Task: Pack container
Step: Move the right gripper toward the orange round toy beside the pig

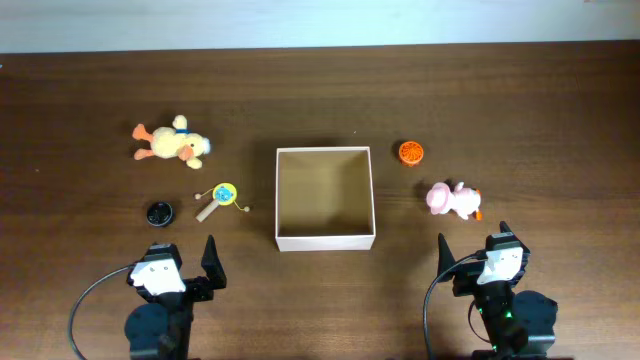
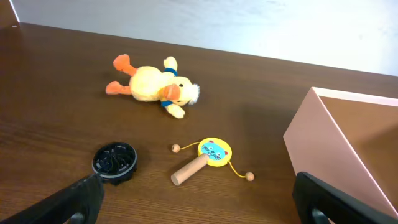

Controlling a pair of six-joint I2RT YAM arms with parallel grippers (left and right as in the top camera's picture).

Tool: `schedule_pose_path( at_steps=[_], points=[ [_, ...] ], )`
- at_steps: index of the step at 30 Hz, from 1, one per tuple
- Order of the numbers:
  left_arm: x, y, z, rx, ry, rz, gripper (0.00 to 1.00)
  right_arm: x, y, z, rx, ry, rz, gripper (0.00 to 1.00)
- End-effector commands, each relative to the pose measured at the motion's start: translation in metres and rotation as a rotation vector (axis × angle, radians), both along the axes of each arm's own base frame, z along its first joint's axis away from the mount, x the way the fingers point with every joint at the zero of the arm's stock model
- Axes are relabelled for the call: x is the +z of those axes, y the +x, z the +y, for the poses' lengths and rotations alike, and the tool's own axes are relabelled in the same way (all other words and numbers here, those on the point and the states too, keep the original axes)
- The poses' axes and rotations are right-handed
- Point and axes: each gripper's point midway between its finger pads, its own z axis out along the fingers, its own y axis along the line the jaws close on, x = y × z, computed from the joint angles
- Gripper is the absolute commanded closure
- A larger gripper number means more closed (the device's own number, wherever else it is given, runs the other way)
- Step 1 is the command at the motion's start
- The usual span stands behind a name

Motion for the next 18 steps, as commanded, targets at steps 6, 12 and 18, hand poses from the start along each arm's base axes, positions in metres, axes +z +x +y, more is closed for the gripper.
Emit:
schedule_pose_path(
  at_steps=[6, 12, 18],
  points=[
    [-0.001, 0.000, -0.001, -0.010, 0.012, 0.000, 0.01, 0.010, -0.003, -0.003, -0.080, 0.208, 0.122, 0.01],
    [-0.001, 0.000, -0.001, -0.010, 0.012, 0.000, 0.01, 0.029, 0.008, -0.003, -0.089, 0.163, 0.360, 0.01],
    [-0.001, 0.000, -0.001, -0.010, 0.012, 0.000, 0.01, 0.049, 0.040, -0.003, -0.097, 0.163, 0.519, 0.01]
  ],
)
